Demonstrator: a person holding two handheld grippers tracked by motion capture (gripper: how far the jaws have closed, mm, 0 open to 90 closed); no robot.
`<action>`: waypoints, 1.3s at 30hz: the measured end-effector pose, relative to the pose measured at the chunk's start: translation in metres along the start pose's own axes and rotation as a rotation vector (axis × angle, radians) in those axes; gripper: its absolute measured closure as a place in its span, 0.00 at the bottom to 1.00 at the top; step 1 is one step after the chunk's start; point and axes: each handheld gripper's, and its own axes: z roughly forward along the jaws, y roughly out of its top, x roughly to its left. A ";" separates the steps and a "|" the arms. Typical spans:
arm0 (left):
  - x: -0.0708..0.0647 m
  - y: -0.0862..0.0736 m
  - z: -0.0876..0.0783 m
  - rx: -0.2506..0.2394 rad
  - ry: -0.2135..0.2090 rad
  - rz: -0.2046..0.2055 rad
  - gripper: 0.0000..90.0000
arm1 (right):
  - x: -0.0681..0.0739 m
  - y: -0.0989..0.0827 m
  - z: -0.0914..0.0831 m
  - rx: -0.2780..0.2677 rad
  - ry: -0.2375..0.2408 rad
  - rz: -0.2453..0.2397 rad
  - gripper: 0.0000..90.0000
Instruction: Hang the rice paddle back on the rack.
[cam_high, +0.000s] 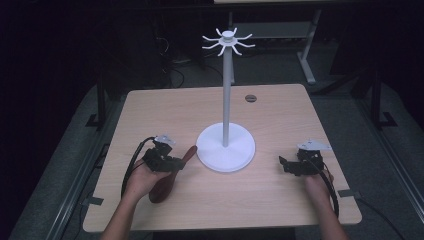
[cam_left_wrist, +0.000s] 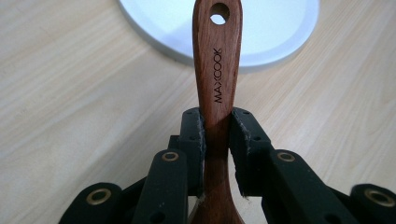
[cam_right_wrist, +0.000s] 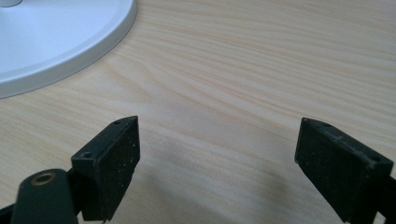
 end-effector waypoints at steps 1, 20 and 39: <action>0.000 -0.001 -0.002 -0.028 -0.003 -0.008 0.84 | 0.000 0.000 0.000 0.000 0.000 0.000 0.15; 0.002 -0.003 -0.029 -0.311 -0.065 0.059 0.84 | 0.000 0.000 0.000 0.000 0.001 -0.001 0.15; 0.003 -0.009 -0.045 -0.495 -0.080 0.079 0.84 | 0.000 0.000 0.000 -0.001 0.002 -0.001 0.15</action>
